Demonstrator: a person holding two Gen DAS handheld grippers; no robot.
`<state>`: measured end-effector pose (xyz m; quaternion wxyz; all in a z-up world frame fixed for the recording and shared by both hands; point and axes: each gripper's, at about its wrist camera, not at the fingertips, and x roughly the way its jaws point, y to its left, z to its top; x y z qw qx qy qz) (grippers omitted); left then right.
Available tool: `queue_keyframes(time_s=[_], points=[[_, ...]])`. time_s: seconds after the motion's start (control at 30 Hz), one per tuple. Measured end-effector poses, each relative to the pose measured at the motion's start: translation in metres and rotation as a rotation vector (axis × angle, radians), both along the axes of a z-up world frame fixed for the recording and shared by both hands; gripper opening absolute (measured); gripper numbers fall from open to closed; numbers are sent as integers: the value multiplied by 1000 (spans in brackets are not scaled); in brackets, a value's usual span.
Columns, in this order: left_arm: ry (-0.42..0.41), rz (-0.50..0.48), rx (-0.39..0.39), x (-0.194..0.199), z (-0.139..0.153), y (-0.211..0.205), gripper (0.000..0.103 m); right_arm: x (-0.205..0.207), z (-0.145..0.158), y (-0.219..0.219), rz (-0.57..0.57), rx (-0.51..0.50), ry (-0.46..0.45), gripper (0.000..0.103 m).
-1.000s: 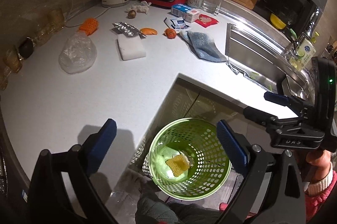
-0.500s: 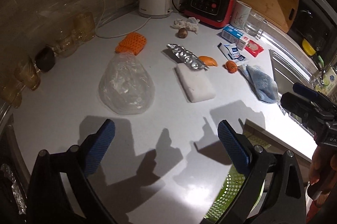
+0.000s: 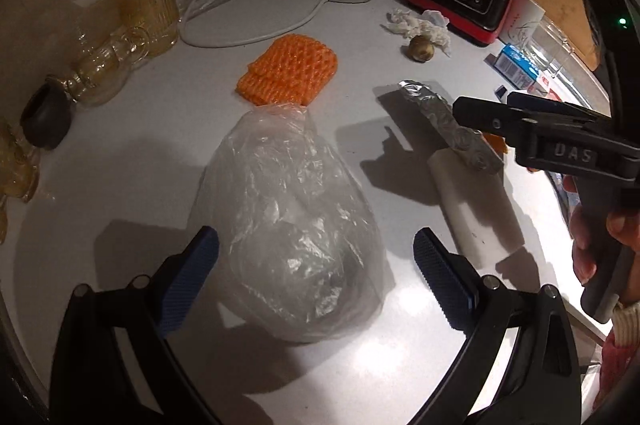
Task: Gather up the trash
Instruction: 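Grasp the clear plastic bag with the left tool while the right tool grasps the silver blister pack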
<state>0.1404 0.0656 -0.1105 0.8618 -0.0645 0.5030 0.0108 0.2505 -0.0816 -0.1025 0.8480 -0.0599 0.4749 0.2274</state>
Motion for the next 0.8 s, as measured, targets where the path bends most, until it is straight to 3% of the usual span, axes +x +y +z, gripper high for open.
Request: queue_keyframes(time_s=[0.17,0.27,0.43,0.5,0.67,0.8], points=[[15,11,-14,10,-12,2,93,22,-25,15,25,-82,24,98],[26,14,-28,12,-17,3,83,26,-33,20,31,-122,32,92],[41,16,-38,15,-21,6,66,28,-36,18,28,-116,54,63],[37,19,-34,13,-20,8,50,30,-36,17,27,-97,66,63],[20,33,-48,10,-14,17,28,34,-32,16,23,-74,59,61],[-4,38,-39,6,-6,22,25,32,-17,16,18,-54,31,61]])
